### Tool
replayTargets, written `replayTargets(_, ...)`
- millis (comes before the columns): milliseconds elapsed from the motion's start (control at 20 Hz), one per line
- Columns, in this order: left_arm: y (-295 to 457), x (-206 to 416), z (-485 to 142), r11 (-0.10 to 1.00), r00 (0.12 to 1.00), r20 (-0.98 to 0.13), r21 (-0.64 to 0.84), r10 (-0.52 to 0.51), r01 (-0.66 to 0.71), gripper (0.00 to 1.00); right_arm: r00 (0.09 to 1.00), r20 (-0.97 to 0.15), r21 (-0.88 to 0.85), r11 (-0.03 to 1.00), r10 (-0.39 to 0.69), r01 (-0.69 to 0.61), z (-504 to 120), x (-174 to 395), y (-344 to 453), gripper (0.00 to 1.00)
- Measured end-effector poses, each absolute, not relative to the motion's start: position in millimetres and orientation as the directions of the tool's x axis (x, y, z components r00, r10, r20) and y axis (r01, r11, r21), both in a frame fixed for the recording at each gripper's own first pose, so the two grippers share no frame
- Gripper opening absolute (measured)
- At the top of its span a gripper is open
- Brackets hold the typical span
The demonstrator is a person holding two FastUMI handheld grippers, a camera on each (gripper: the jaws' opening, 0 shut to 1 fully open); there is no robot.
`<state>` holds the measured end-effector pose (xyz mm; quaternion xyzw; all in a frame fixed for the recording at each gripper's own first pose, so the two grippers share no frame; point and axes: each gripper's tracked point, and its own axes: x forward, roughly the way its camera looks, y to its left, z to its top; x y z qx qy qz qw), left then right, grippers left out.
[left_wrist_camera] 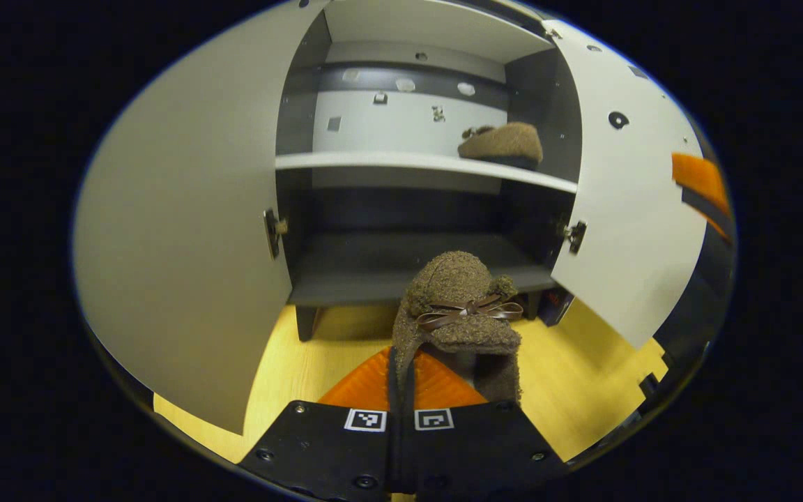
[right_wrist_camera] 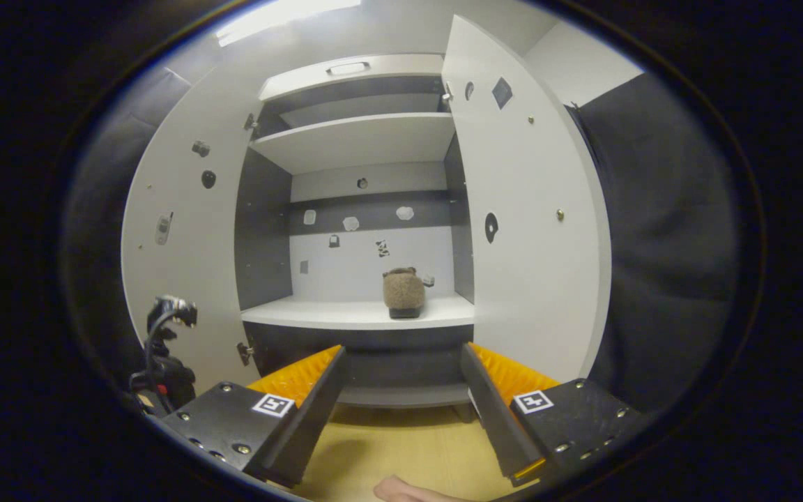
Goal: Grab one shoe with the right hand and put it into the shoe cabinet, grab the other shoe with the left hand and put it into the shoe cabinet; then close the right door with the right hand and the left door with the left hand.
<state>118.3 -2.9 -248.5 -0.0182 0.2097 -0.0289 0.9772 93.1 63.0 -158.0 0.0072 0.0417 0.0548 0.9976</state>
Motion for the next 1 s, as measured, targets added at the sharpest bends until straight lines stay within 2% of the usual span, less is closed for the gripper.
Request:
replayTargets(150, 0, 136, -202, 0.999, 0.948, -0.317, -0.039, -0.041, 0.030, 0.01, 0.989, -0.056, -0.032, 0.990, 0.134, -0.136, -152, 89, 63, 0.99)
replayTargets(350, 4, 173, -142, 0.998, 0.977, -0.213, -0.063, -0.007, -0.006, 0.00, 0.992, -0.062, -0.031, 0.994, 0.107, -0.109, -151, 94, 49, 0.99)
replayTargets(650, -1, 226, -54, 0.992, 0.999, -0.051, -0.121, 0.011, -0.017, 0.00, 0.990, -0.068, -0.034, 0.992, 0.121, -0.124, -150, 100, 39, 0.99)
replayTargets(800, -14, 244, -11, 0.982, 0.999, 0.037, -0.187, -0.016, 0.022, 0.00, 0.991, -0.056, -0.032, 0.992, 0.122, -0.124, -148, 102, 31, 0.99)
replayTargets(850, -14, 252, 1, 0.980, 0.998, 0.063, -0.195, -0.021, 0.033, 0.00, 0.991, -0.056, -0.033, 0.991, 0.125, -0.127, -149, 103, 30, 0.96)
replayTargets(1000, -11, 275, 34, 0.986, 0.992, 0.127, -0.167, 0.006, 0.015, 0.00, 0.991, -0.071, -0.032, 0.993, 0.111, -0.113, -152, 108, 24, 0.99)
